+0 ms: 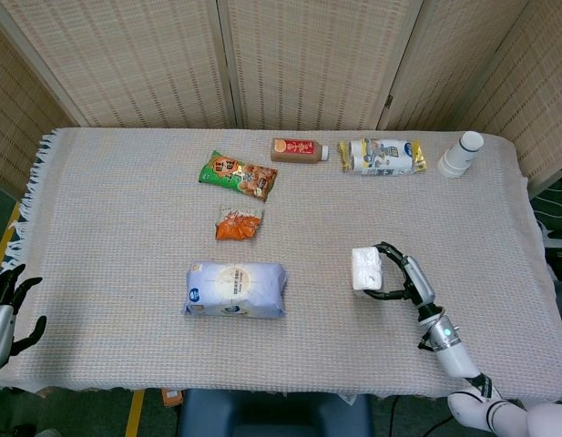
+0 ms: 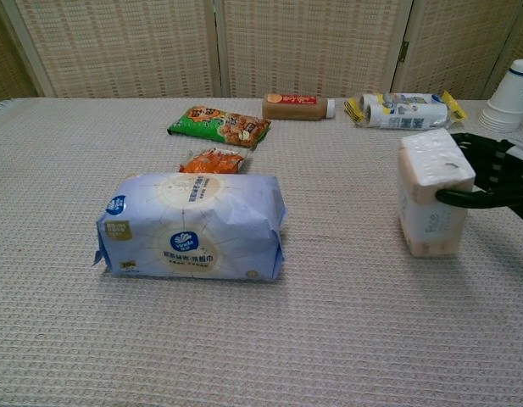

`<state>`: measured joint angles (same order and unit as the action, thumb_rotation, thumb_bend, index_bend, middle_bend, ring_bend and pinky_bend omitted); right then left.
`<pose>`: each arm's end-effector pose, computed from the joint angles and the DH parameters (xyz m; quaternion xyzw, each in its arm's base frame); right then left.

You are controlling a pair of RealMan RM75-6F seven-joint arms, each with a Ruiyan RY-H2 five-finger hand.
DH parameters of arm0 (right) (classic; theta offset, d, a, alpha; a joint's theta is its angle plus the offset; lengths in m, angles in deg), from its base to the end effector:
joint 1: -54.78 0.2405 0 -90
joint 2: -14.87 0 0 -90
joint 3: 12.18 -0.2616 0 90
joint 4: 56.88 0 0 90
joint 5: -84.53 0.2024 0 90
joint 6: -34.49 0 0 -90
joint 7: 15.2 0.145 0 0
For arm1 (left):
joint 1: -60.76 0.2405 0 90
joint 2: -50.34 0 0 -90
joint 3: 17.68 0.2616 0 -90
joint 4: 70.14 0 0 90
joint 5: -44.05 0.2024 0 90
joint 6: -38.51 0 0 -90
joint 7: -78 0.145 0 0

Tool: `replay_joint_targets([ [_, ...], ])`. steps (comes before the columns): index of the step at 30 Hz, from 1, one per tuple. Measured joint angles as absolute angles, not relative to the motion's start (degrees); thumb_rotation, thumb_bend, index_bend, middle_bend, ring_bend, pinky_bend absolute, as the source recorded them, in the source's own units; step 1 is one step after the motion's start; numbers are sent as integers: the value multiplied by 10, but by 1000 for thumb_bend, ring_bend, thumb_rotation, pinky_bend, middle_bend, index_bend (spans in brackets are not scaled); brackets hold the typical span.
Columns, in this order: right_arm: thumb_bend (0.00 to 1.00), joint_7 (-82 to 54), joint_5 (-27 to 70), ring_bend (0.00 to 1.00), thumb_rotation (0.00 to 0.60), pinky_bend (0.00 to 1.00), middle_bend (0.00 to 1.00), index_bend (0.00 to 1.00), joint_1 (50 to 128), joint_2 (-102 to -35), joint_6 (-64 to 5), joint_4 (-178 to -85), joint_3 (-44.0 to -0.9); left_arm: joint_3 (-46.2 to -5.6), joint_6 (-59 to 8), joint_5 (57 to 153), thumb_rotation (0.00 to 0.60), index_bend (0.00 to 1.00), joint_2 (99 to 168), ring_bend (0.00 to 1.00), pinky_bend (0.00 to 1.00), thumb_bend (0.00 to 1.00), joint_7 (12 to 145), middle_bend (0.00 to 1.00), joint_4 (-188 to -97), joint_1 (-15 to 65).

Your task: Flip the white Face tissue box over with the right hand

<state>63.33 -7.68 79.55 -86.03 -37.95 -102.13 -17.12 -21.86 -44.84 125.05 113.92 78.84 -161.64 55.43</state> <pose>-0.2918 -0.3031 -0.0040 0.3963 -0.6616 0.6145 0.1661 -0.3260 0.1890 0.1774 -0.5757 -0.3952 -0.3657 0.6153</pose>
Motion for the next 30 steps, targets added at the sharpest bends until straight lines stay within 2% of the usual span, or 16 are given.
replay_joint_targets([
  [13,350,655,-58,523,600,54,568,549,795,-885,-384,-976,-164,-217,-447,1252,600,207,1140,0,158,381,790,0,-1617,554],
  [18,351,657,-56,489,600,54,561,531,796,-886,-380,-972,-159,-217,-446,1250,600,207,1140,0,158,381,793,0,-1617,554],
  [21,350,663,-58,431,600,48,506,450,798,-883,-378,-973,-155,-218,-446,1249,600,208,1140,0,158,381,793,0,-1618,554],
  [23,337,667,-68,365,600,23,429,359,800,-874,-378,-978,-146,-217,-445,1249,600,207,1140,0,158,381,794,0,-1618,554],
  [27,222,654,-80,226,600,0,277,207,806,-856,-374,-989,-133,-217,-445,1248,600,208,1140,0,158,381,797,0,-1619,553],
  [30,167,644,-81,158,600,0,171,122,808,-842,-373,-1006,-129,-217,-445,1247,600,207,1140,0,157,382,799,0,-1620,553],
])
